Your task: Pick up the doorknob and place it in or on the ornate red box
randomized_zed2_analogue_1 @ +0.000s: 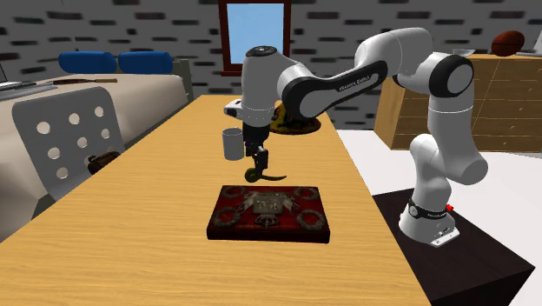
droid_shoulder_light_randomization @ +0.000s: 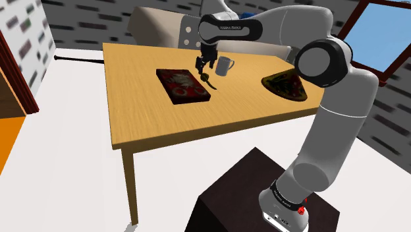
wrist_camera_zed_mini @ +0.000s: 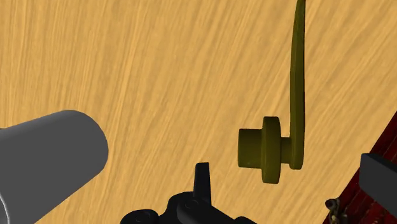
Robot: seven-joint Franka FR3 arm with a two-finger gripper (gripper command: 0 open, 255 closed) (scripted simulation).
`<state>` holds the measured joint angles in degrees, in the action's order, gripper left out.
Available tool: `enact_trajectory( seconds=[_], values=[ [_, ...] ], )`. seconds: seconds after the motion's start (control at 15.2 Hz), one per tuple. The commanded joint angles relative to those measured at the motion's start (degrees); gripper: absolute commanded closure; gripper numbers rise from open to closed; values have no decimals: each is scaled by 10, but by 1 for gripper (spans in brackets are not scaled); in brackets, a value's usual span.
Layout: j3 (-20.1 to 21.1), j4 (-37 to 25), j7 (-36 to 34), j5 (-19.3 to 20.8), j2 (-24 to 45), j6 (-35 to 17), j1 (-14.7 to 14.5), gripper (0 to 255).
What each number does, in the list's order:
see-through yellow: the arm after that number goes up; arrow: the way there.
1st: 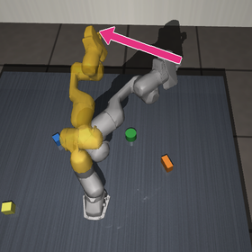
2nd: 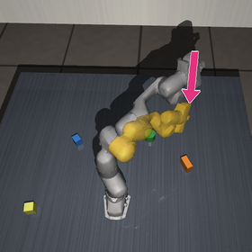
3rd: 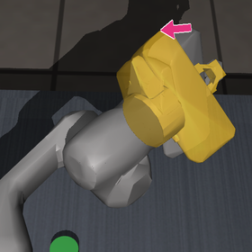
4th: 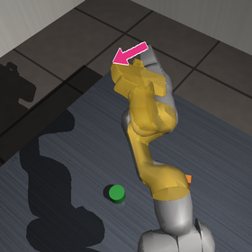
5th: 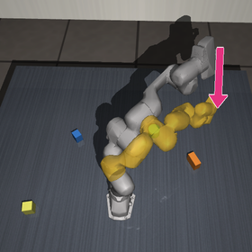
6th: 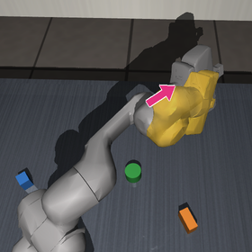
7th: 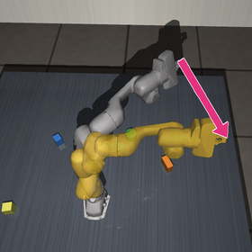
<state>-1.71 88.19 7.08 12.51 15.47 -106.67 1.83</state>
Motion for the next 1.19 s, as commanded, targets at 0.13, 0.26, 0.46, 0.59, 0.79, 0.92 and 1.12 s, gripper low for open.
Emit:
enact_trajectory(
  seconds=[0.13,0.26,0.46,0.59,0.79,0.92,1.12],
  values=[
    [-1,15,-3,2,10,-25,2,0],
    [-2,26,-3,2,13,-39,4,0],
    [-2,29,-4,2,14,-43,4,0],
    [-2,29,-4,2,14,-43,4,0],
    [-2,29,-4,2,14,-43,4,0],
    [-2,29,-4,2,14,-43,4,255],
    [-2,29,-4,2,14,-43,4,255]
  ],
)
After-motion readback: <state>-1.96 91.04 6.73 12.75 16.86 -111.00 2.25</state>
